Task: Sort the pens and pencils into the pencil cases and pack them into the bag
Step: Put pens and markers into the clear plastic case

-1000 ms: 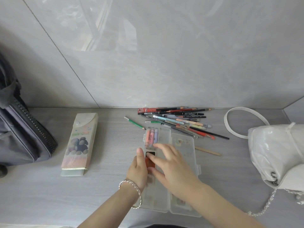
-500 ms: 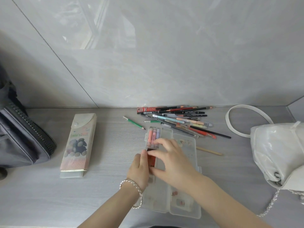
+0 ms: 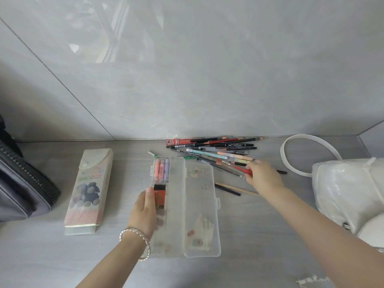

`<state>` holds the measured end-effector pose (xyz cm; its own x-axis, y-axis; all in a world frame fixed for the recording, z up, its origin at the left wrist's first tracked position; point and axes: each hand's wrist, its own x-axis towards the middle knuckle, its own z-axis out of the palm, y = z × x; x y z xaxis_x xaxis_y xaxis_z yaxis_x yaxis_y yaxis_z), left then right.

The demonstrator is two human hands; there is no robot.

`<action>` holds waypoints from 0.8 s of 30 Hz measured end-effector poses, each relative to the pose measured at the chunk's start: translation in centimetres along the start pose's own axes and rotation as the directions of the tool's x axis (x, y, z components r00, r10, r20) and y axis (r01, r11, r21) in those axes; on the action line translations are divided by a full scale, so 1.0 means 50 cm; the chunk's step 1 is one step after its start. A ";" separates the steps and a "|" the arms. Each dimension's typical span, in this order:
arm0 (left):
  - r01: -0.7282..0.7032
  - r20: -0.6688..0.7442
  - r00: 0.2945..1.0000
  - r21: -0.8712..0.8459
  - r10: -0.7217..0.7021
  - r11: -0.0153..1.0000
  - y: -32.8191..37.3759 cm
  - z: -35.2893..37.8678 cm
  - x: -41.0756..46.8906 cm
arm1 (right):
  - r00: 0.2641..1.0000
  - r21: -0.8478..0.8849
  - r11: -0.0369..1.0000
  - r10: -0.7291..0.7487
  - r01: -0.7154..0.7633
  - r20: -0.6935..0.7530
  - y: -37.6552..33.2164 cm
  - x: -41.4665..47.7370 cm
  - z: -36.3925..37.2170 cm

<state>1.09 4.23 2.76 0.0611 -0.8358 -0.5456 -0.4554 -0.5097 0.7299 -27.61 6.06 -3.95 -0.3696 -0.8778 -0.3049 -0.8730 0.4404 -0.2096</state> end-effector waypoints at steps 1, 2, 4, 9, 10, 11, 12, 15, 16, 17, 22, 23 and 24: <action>0.001 -0.001 1.000 0.000 -0.001 1.000 0.000 0.001 0.000 | 0.999 -0.007 1.000 -0.005 0.005 0.036 -0.001 -0.001 -0.001; 0.004 -0.002 1.000 0.003 -0.004 1.000 -0.001 0.003 -0.002 | 0.997 -0.013 1.000 -0.005 0.006 0.078 0.000 -0.002 -0.002; 0.011 0.001 1.000 0.001 -0.011 1.000 -0.004 0.005 -0.006 | 0.990 -0.005 1.000 -0.022 0.023 0.137 0.006 -0.009 0.000; 0.017 0.018 1.000 -0.004 -0.017 1.000 -0.010 0.005 -0.014 | 0.986 0.002 1.000 0.000 0.000 0.168 0.014 -0.028 0.013; 0.021 0.021 1.000 -0.009 -0.021 1.000 -0.009 0.004 -0.016 | 0.986 0.003 1.000 0.004 -0.005 0.167 0.013 -0.031 0.014; 0.023 0.022 0.999 -0.012 -0.023 1.000 -0.010 0.003 -0.016 | 0.988 0.031 1.000 -0.001 -0.004 0.156 0.010 -0.034 0.012; 0.026 0.020 0.999 -0.010 -0.025 1.000 -0.011 0.002 -0.017 | 0.990 0.075 0.997 -0.005 -0.006 0.143 0.007 -0.038 0.008; 0.027 0.003 1.000 -0.020 -0.027 0.999 -0.018 -0.002 -0.015 | 0.997 0.280 0.959 0.025 -0.045 0.074 -0.001 -0.061 -0.023; 0.033 -0.006 0.999 -0.035 -0.033 0.999 -0.022 -0.003 -0.013 | 0.998 0.357 0.932 0.045 -0.058 0.047 -0.006 -0.073 -0.037; 0.045 -0.019 0.999 -0.057 -0.046 0.997 -0.025 -0.004 -0.012 | 0.998 0.417 0.907 0.055 -0.057 0.016 -0.014 -0.087 -0.053; 0.126 -0.111 0.982 -0.216 -0.153 0.968 -0.031 0.012 -0.005 | 0.997 0.580 0.813 0.001 0.047 -0.081 -0.101 -0.186 -0.150; 0.143 -0.128 0.975 -0.270 -0.183 0.952 -0.029 0.016 -0.006 | 0.997 0.629 0.775 -0.021 0.066 -0.078 -0.123 -0.209 -0.159; 0.158 -0.141 0.967 -0.318 -0.211 0.935 -0.027 0.022 -0.006 | 0.997 0.663 0.744 -0.049 0.079 -0.065 -0.145 -0.232 -0.161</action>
<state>0.71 5.38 1.51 0.2804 -0.7295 -0.6239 -0.1339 -0.6734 0.7271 -19.55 11.55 8.58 -0.3464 -0.9085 -0.2335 -0.4680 0.3831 -0.7963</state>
